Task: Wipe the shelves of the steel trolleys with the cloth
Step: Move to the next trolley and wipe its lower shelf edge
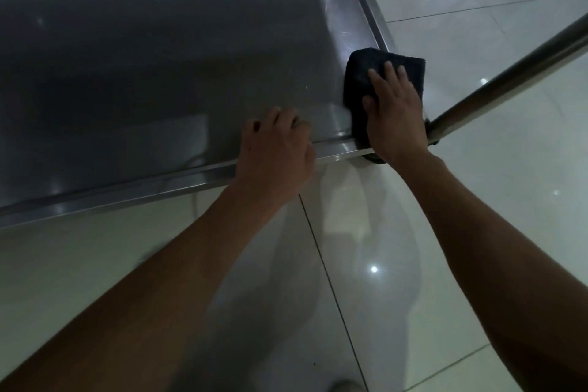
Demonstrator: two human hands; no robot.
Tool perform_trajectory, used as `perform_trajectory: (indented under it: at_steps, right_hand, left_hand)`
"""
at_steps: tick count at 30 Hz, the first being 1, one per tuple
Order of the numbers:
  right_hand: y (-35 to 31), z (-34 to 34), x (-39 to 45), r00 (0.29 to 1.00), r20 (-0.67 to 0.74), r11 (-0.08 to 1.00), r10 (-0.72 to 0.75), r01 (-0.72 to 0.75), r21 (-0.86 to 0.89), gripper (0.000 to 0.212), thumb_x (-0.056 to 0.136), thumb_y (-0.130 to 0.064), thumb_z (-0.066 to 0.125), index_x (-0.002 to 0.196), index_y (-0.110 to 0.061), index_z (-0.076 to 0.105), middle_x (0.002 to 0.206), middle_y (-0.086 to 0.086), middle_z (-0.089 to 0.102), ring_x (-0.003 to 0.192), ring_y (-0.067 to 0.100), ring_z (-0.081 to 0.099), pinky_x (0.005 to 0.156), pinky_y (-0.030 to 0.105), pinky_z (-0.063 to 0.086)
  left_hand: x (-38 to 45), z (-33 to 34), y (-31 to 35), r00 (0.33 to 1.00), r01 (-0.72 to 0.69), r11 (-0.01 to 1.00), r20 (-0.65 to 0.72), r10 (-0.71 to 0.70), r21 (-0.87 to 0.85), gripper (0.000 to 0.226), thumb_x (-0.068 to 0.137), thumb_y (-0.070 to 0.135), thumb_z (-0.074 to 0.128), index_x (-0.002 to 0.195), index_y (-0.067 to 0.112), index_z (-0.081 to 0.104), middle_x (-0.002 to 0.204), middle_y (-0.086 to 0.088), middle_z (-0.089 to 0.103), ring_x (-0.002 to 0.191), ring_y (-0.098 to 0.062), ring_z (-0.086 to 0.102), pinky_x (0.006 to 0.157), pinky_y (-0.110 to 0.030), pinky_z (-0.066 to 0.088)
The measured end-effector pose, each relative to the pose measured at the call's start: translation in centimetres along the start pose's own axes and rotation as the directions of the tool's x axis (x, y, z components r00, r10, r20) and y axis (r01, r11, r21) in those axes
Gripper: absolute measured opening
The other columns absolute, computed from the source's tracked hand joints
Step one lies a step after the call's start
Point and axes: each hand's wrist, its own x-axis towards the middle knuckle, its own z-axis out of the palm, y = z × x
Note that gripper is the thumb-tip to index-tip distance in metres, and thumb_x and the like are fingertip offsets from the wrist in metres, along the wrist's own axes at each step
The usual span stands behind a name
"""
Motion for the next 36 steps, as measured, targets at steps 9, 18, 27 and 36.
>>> perform_trajectory:
  at_steps: [9, 18, 27, 36]
  right_hand:
    - [-4.5, 1.4, 1.5, 0.999, 0.009, 0.998, -0.049, 0.048, 0.035, 0.05, 0.107, -0.034, 0.031, 0.155, -0.021, 0.031, 0.165, 0.009, 0.018, 0.153, 0.03, 0.007, 0.123, 0.046, 0.007]
    - [-16.8, 4.8, 2.2, 0.964, 0.117, 0.969, -0.239, 0.23, 0.084, 0.055, 0.106, -0.035, 0.026, 0.159, -0.022, 0.018, 0.167, 0.005, 0.008, 0.154, 0.026, -0.002, 0.124, 0.042, 0.0]
    - [-30.6, 7.6, 0.8, 0.887, 0.174, 0.903, -0.428, 0.413, 0.115, 0.054, 0.106, -0.033, 0.028, 0.158, -0.02, 0.02, 0.167, 0.004, 0.01, 0.154, 0.027, -0.001, 0.124, 0.042, 0.0]
    - [-39.0, 9.2, -0.7, 0.769, 0.231, 0.801, -0.596, 0.588, 0.111, 0.054, 0.106, -0.033, 0.028, 0.158, -0.02, 0.02, 0.167, 0.004, 0.012, 0.154, 0.028, 0.001, 0.123, 0.042, 0.001]
  left_hand:
    - [-1.0, -1.0, -2.6, 0.997, -0.058, 0.989, -0.05, 0.051, -0.139, 0.038, 0.095, 0.028, 0.048, 0.13, 0.018, 0.059, 0.131, -0.004, 0.058, 0.12, -0.026, 0.052, 0.095, -0.044, 0.044]
    - [-5.1, -4.8, -14.5, 0.963, 0.243, 0.97, -0.127, -0.238, 0.026, 0.026, 0.09, 0.028, 0.053, 0.109, 0.017, 0.066, 0.12, -0.009, 0.062, 0.111, -0.036, 0.055, 0.088, -0.047, 0.045]
    - [-11.4, -7.7, -23.8, 0.862, 0.489, 0.872, -0.142, -0.487, -0.022, 0.023, 0.093, 0.023, 0.055, 0.106, 0.009, 0.069, 0.119, -0.014, 0.061, 0.111, -0.038, 0.052, 0.089, -0.046, 0.049]
    - [-14.1, -8.0, -25.2, 0.91, 0.402, 0.907, -0.057, -0.411, -0.127, 0.03, 0.098, 0.021, 0.048, 0.114, 0.012, 0.071, 0.124, -0.005, 0.063, 0.114, -0.028, 0.054, 0.087, -0.045, 0.05]
